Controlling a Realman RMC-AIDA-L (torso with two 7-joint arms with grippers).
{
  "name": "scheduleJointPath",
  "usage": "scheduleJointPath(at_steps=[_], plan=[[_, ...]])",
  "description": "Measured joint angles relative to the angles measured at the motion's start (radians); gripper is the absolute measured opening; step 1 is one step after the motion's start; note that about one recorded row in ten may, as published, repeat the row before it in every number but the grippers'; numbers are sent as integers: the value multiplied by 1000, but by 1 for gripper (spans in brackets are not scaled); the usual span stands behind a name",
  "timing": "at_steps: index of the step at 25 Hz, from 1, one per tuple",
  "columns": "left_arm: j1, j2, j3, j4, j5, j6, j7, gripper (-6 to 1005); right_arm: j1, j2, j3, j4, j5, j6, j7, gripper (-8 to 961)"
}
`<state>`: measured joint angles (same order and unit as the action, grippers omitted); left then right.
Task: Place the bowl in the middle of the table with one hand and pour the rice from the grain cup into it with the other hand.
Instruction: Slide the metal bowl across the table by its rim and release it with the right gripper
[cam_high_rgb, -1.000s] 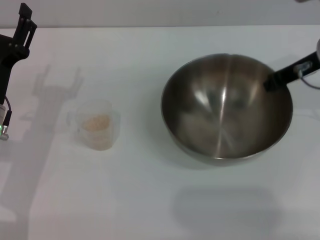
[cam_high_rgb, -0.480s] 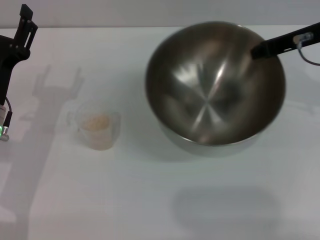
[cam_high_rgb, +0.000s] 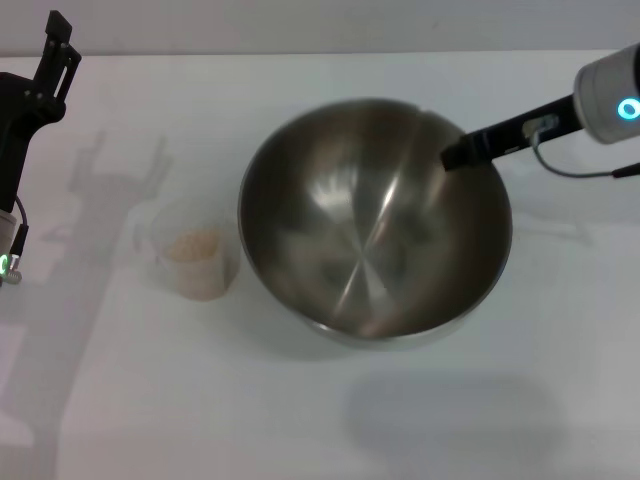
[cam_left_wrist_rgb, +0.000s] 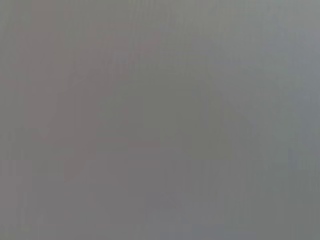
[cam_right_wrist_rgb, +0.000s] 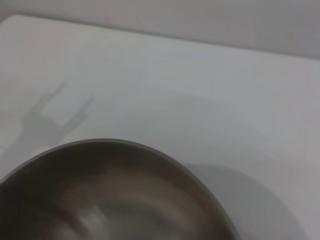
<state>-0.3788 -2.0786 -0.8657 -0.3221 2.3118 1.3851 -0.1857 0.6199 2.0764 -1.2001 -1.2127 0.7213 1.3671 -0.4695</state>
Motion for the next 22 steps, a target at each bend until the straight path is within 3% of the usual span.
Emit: scheduleJointPath(at_steps=[22], plan=[[-5,0,12,0,0,1,0,722,91,-2,-24,203,-8,-56,14,21]])
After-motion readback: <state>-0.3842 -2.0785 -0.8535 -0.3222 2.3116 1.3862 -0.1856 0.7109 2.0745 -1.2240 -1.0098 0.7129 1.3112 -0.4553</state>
